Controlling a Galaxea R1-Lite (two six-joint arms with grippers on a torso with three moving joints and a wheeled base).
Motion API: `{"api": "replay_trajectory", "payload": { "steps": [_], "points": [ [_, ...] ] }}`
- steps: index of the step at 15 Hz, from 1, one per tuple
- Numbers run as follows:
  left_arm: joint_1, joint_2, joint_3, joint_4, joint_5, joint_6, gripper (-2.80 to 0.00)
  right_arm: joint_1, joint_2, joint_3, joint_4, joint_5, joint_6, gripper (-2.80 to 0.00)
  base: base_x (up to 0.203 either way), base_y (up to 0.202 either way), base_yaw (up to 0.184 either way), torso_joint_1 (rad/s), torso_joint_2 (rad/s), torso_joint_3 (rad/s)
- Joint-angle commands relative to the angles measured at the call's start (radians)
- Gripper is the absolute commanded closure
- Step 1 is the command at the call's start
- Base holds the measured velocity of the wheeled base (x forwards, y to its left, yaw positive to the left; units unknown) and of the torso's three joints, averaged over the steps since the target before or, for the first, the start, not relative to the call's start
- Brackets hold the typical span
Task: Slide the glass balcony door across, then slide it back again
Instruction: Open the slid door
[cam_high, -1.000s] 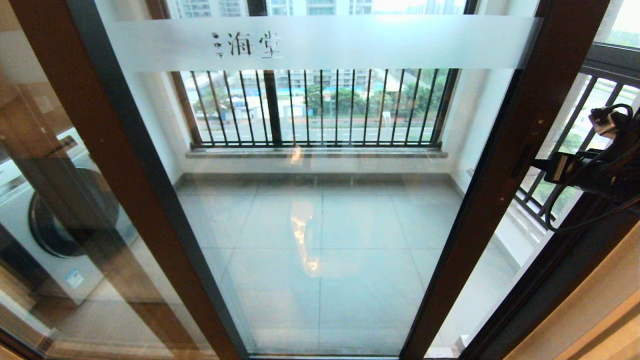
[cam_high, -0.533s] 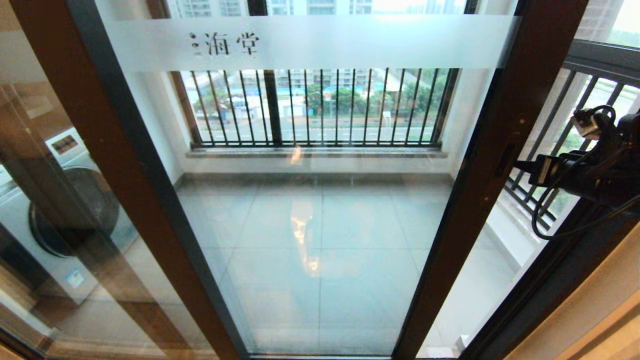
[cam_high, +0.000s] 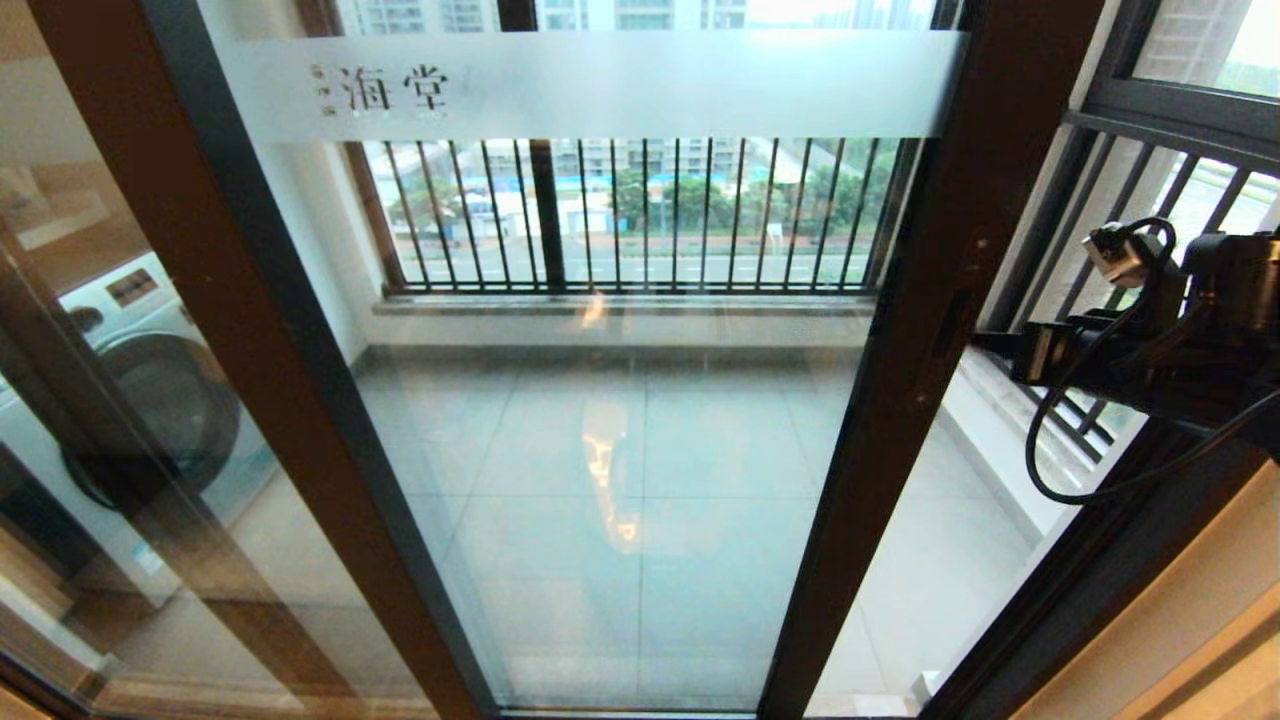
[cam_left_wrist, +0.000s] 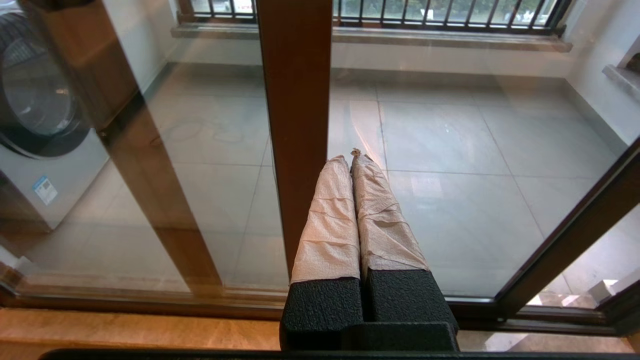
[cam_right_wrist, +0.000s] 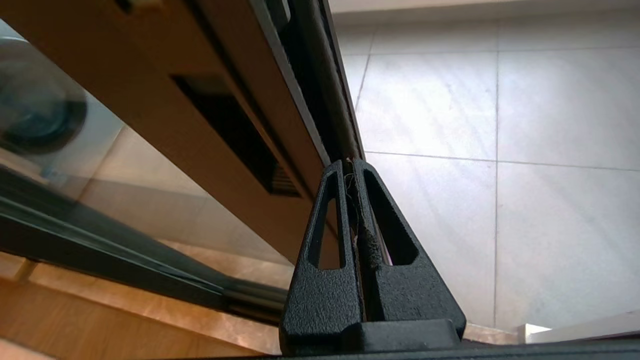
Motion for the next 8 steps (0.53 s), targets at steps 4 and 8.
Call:
{"api": "replay_trajectory", "payload": {
  "steps": [4, 8],
  "points": [
    [0.000, 0.001, 0.000, 0.000, 0.000, 0.000, 0.00, 0.057, 0.020, 0.005, -0.025, -0.057, 0.002, 0.00, 0.000, 0.000, 0.000, 0.000, 0.00, 0.000],
    [0.000, 0.001, 0.000, 0.000, 0.000, 0.000, 0.00, 0.059, 0.051, -0.051, -0.027, -0.117, 0.025, 0.00, 0.000, 0.000, 0.000, 0.000, 0.00, 0.000]
  ]
}}
